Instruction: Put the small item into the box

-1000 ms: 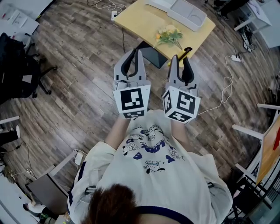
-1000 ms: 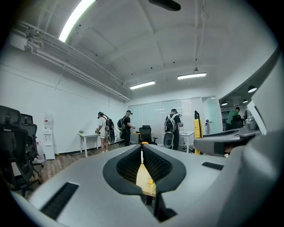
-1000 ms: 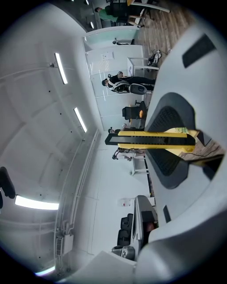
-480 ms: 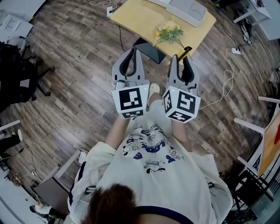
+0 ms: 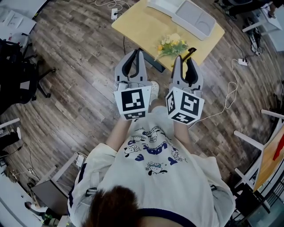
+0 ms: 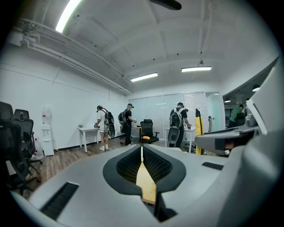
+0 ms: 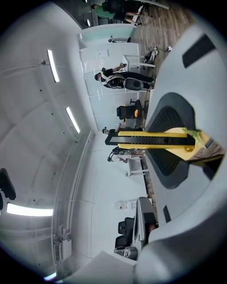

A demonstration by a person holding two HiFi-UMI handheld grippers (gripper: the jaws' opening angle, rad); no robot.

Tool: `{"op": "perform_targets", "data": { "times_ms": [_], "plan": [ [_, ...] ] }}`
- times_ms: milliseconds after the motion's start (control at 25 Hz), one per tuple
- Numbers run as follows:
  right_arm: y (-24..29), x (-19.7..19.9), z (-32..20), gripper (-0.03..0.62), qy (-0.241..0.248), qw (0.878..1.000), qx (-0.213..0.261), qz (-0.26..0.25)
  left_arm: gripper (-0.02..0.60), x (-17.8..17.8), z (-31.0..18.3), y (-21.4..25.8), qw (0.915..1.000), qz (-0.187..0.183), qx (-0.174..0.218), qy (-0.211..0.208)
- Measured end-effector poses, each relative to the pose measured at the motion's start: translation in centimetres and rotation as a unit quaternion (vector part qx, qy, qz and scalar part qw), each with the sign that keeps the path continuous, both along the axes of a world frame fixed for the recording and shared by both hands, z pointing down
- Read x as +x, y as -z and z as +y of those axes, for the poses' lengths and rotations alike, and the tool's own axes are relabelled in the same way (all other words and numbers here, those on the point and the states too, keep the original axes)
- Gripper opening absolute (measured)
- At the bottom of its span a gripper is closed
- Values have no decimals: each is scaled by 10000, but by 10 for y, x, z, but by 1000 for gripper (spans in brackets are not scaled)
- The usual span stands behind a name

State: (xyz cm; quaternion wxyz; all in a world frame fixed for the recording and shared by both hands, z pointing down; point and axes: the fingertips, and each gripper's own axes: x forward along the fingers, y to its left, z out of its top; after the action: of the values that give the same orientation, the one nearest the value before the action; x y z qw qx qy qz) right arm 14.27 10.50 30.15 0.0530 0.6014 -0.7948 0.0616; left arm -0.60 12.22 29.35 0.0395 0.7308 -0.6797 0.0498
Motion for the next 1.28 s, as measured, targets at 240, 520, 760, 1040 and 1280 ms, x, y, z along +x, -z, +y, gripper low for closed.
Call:
{"op": "perform_targets", "data": {
  "times_ms": [240,520,760,1040,1280],
  "plan": [
    [10,11,-72,130,150,9998,76,-44,25,13,-67,3,9999,-8,-22,120],
    [14,30,-151,130,237,9996,146,-87,25,33,-139,7,9999,22,52,164],
    [11,36,-198,130,357,9992,13,-156,25,34,-176,4,9995,32,-91,309],
    [-4,28,-236,130,424,9988,-222,-133,25,21,-212,-18,9984,81,-433,365],
    [-23,19,-271,130,241,9984,-512,-4,25,17,-256,-32,9982,84,-587,-37]
  ]
}}
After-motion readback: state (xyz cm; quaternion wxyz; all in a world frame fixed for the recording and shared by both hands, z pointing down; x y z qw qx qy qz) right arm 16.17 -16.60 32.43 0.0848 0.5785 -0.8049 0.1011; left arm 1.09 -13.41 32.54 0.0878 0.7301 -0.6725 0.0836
